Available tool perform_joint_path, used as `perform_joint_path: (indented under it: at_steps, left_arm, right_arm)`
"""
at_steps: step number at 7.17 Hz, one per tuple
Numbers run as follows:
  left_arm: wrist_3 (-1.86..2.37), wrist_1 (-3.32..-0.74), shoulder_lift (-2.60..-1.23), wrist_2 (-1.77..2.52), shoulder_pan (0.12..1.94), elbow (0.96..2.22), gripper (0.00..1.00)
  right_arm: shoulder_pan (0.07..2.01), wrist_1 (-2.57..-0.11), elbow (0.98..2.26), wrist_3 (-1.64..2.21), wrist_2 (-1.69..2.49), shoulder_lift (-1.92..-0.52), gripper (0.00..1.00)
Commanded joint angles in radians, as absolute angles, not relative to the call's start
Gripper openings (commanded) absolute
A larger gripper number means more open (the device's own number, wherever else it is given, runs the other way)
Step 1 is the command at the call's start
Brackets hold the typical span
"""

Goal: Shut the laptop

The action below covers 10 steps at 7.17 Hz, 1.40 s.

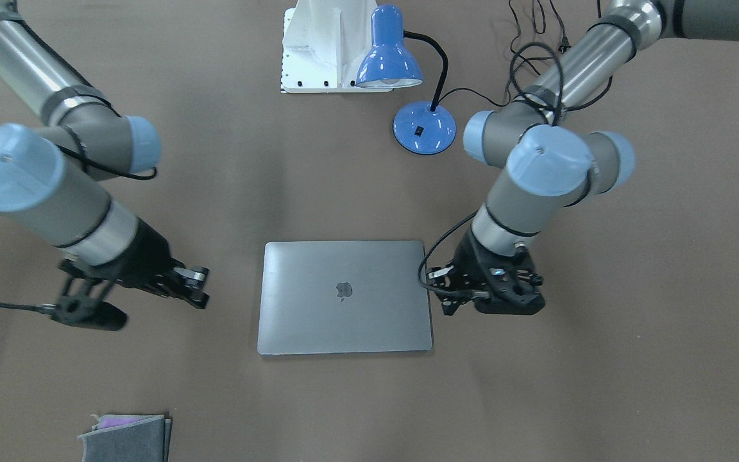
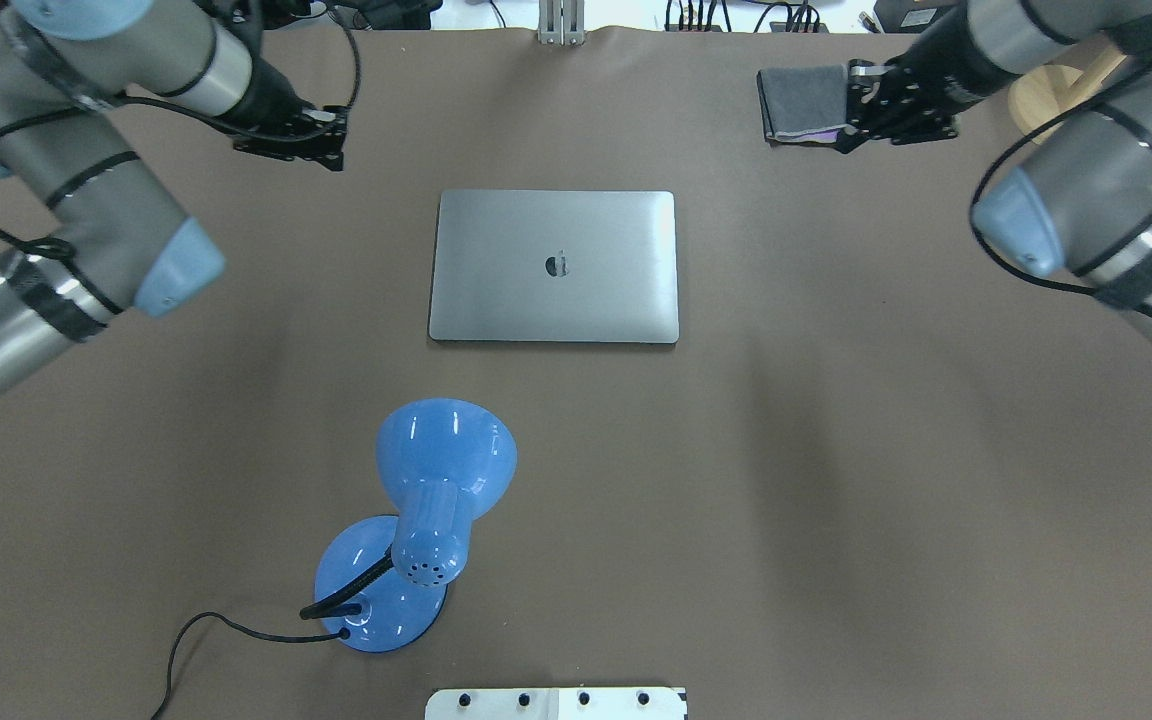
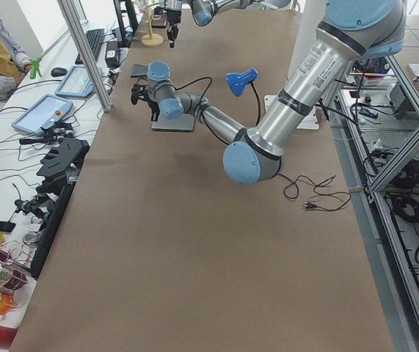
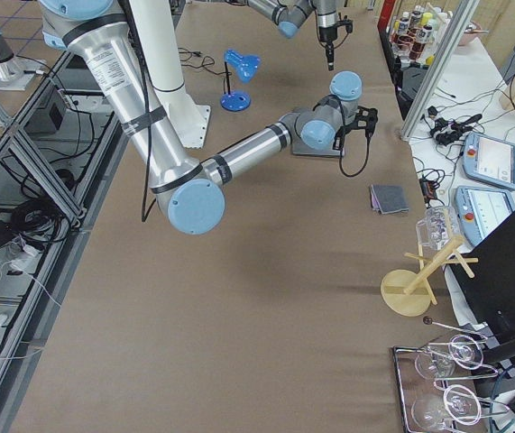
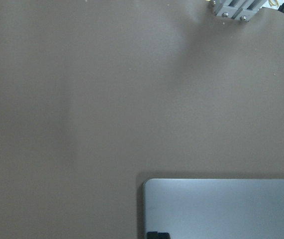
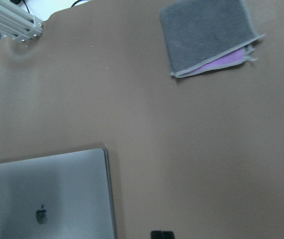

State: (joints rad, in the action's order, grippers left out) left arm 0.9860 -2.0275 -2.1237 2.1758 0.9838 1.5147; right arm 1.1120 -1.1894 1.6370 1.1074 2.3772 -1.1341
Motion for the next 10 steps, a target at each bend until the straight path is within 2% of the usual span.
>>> perform_joint_path:
  at_steps: [1,2,3,4,5,6,7,10]
  left_arm:
    - [0.756,-1.939,-1.868,2.284,1.15,1.736,0.98]
    - [0.613,-1.912,-1.723,2.319,1.216,1.797,0.98]
    - [0.424,-1.845,-1.633,2.351,1.317,1.799,0.98]
    - [0.197,-1.683,-1.608,2.365,1.406,1.795,0.98]
    - [-0.06,-1.444,-1.609,2.346,1.49,1.778,0.98]
    - [-0.256,-1.319,-1.611,2.294,1.552,1.744,0.98]
    - [-0.306,-1.319,-1.606,2.254,1.574,1.693,0.98]
    - [-0.243,-1.319,-1.609,2.263,1.603,1.686,0.98]
  right_arm:
    - [1.254,-1.32,1.849,0.819,2.413,-1.405,1.0]
    - [1.305,-1.356,1.858,0.64,2.413,-1.489,1.0]
    - [1.36,-1.396,1.846,0.415,2.413,-1.575,1.0]
    - [1.415,-1.495,1.842,0.215,2.401,-1.613,1.0]
    - [1.454,-1.623,1.839,0.036,2.37,-1.614,1.0]
    - [1.482,-1.728,1.832,-0.117,2.324,-1.605,1.0]
    - [1.488,-1.779,1.83,-0.152,2.322,-1.595,1.0]
    - [1.488,-1.781,1.83,-0.152,2.322,-1.598,1.0]
